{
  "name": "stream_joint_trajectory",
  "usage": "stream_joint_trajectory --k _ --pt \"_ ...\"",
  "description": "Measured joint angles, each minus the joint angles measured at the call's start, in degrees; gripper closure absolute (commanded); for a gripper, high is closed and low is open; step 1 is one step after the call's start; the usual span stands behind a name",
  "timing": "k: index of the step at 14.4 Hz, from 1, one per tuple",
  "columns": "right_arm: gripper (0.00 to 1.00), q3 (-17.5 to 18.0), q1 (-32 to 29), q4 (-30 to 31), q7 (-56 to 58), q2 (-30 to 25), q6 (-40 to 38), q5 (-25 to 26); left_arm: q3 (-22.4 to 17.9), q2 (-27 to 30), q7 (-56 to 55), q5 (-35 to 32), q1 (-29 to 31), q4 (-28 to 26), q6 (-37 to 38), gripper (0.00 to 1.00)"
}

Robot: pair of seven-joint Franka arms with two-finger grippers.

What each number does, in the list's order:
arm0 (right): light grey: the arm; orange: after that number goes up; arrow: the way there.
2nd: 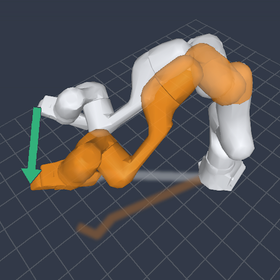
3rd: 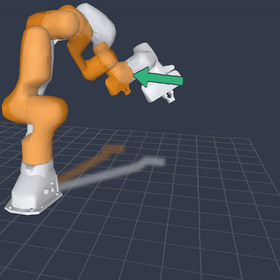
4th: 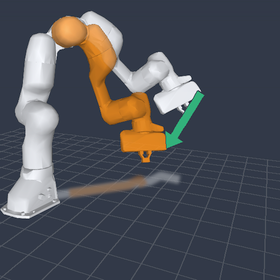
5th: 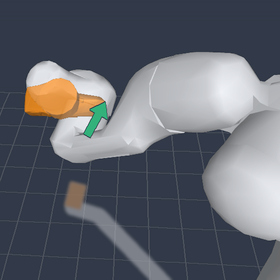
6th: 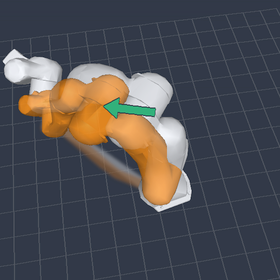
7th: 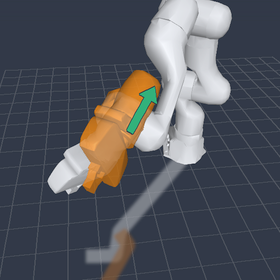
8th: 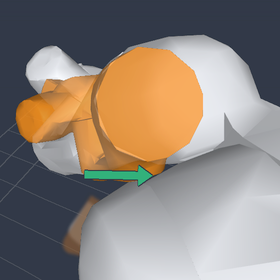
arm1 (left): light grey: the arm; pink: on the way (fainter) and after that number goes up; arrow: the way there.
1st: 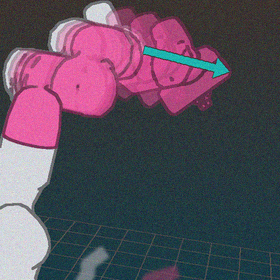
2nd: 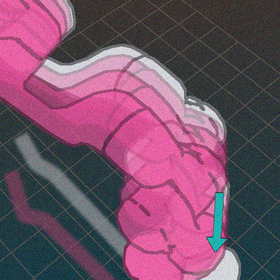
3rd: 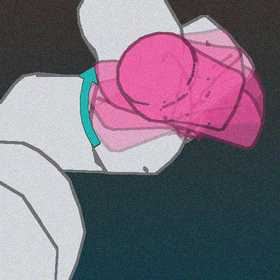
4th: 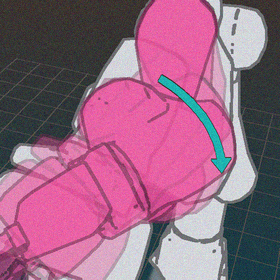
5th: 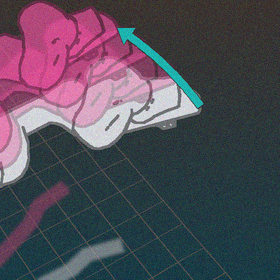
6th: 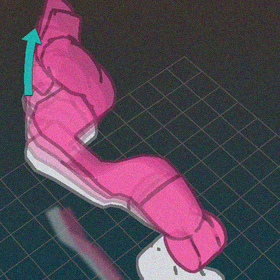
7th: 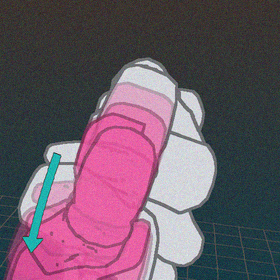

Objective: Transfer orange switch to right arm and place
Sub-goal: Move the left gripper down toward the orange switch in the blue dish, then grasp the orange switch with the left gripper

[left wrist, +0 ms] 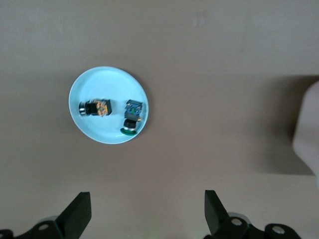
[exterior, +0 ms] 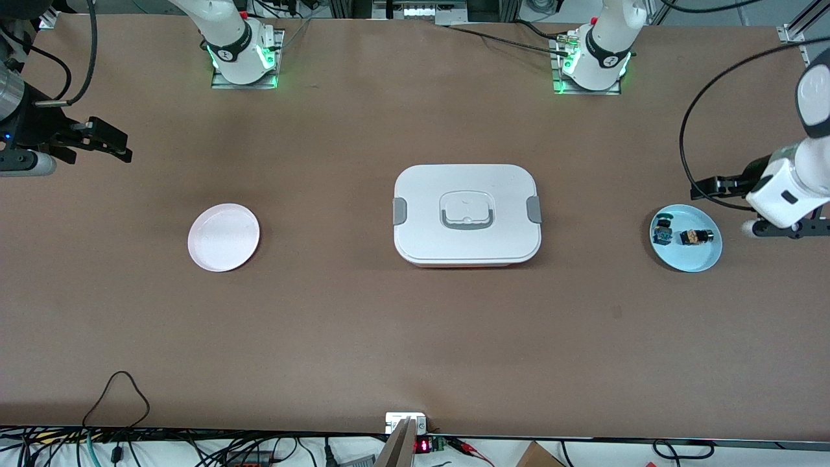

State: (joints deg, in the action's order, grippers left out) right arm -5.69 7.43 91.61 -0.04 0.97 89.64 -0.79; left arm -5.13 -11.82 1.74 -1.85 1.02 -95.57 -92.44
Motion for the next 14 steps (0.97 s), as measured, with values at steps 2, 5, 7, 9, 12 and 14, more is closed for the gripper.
stream_joint_trajectory --k 2,5,7,9,12,14 --pt "0.00 0.1 0.0 0.0 0.0 0.0 0.0 0.0 -0.1 -3.6 0.2 0.0 2.8 -0.1 -2.9 0.00" --pt "0.00 0.2 0.0 0.0 0.0 0.0 -0.1 0.0 -0.1 -7.7 0.5 -1.3 4.7 -0.9 -7.3 0.00" --pt "0.00 0.2 0.0 0.0 0.0 0.0 -0.1 0.0 -0.1 -8.6 0.5 -2.3 4.9 -3.3 -12.0 0.01" --pt "0.00 0.2 0.0 0.0 0.0 0.0 -0.1 0.0 -0.1 -8.7 1.4 -2.7 5.8 -7.6 -18.7 0.01" --pt "0.00 0.2 0.0 0.0 0.0 0.0 -0.2 0.0 -0.1 -8.9 4.6 -2.7 8.1 -14.6 -30.8 0.01" --pt "0.00 0.2 0.0 0.0 0.0 0.0 -0.2 0.0 -0.2 -8.9 5.8 -2.7 9.4 -19.2 -38.5 0.01"
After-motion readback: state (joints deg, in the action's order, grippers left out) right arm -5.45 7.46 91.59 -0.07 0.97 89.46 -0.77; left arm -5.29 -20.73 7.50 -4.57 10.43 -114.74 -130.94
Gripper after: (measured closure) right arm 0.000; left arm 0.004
